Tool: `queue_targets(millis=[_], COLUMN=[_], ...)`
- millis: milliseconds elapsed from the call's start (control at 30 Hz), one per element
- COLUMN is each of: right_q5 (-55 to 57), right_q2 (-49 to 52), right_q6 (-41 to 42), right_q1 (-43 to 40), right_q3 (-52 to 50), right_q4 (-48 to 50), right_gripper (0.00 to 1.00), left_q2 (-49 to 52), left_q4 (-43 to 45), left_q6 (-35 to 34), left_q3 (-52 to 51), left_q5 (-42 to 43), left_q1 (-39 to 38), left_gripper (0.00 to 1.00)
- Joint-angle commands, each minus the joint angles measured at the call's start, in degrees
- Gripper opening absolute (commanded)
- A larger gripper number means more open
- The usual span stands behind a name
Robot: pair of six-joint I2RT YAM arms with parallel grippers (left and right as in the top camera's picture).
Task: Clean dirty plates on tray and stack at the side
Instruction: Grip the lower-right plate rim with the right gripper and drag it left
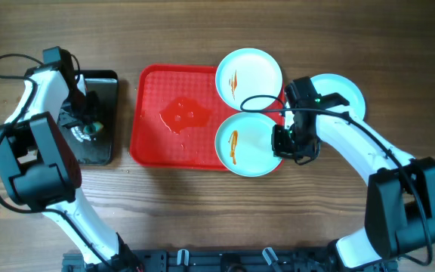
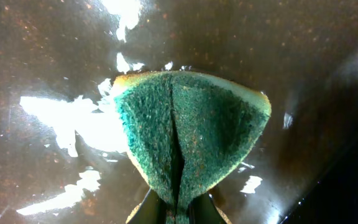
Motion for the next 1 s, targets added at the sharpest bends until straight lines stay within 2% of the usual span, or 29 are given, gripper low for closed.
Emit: queue_targets(millis=[0,33,200,367,633,967], right_q5=[1.81,2.21,5.29,9.03,5.38,4.79], right_q2=[-3.82,-4.9,-5.51,-5.27,-4.04,-0.55], right_q6=[0.59,0.61,1.03,2.1,2.49,2.12], right_q1=[0.11,0.07,0.07,0.09,0.09,0.44], right_q3=[3.87,3.98,3.98,2.64,-2.62,-3.19], right_q4=[-2.12,-3.28,-7.89,-7.32,1.25,2.89], right_gripper=[0.18,0.21,0.23,0.31,0.29,0.22], left_q2=[2.54,3.15,4.52,4.52,4.52,4.52], left_q4=[0.07,-0.04,-0.5,-0.52,-0.5,-0.46], left_q6=[0.9,0.87,0.87,0.87,0.87,0.87], left_q3=[0.33,0.31,0.33,0.33,0.33,0.33], left_q5=[0.55,0.9,0.96,0.96,1.18,1.16], left_q1=[0.42,0.44,0.42,0.42,0.42,0.42], left_gripper=[0.04,0.04,0.04,0.04,0.04,0.04])
